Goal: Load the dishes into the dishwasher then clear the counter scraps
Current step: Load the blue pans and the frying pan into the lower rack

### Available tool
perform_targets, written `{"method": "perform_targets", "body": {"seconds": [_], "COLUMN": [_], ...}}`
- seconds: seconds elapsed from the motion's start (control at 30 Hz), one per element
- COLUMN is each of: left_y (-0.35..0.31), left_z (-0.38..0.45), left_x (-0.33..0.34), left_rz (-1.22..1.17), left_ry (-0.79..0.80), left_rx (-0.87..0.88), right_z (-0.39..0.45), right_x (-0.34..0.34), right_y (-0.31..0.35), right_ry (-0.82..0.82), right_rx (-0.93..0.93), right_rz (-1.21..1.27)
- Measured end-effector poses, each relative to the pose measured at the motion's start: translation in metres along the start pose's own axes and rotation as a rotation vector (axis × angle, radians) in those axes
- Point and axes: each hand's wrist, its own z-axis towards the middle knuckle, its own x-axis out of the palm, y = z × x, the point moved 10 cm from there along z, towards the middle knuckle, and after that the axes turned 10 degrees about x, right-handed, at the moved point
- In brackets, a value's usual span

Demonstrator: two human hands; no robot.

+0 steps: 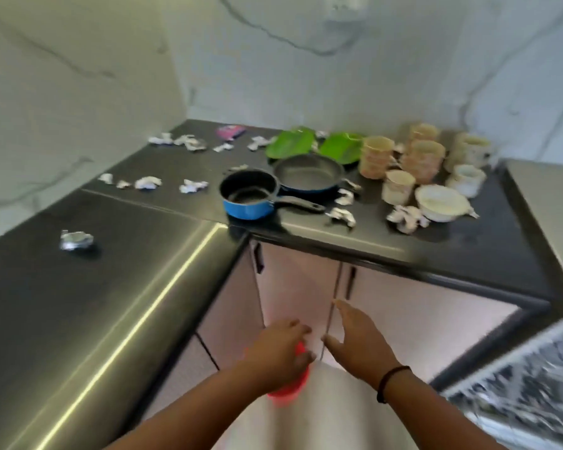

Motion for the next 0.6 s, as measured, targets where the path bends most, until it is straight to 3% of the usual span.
{"method": "perform_targets", "body": {"seconds": [0.17, 0.3, 0.6], "left_y": [0.052, 0.080, 0.144], "left_z": [-0.046, -0.064, -0.015], "left_x": [-0.095, -0.151, -0.212], "left_rz": [-0.052, -0.067, -0.172], "left_ry": [-0.243, -0.379, -0.573], "left_rx": [-0.092, -0.158, -0.269], "right_z": [0.031, 0.055, 0.158], "right_x": [-0.037, -0.078, -0.126], "right_y": [0.113, 0.166, 0.173], "right_ry": [-0.103, -0.242, -0.359], "right_rx": [-0.154, -0.243, -0.143], "right_rz": [-0.043, -0.109, -0.342]}}
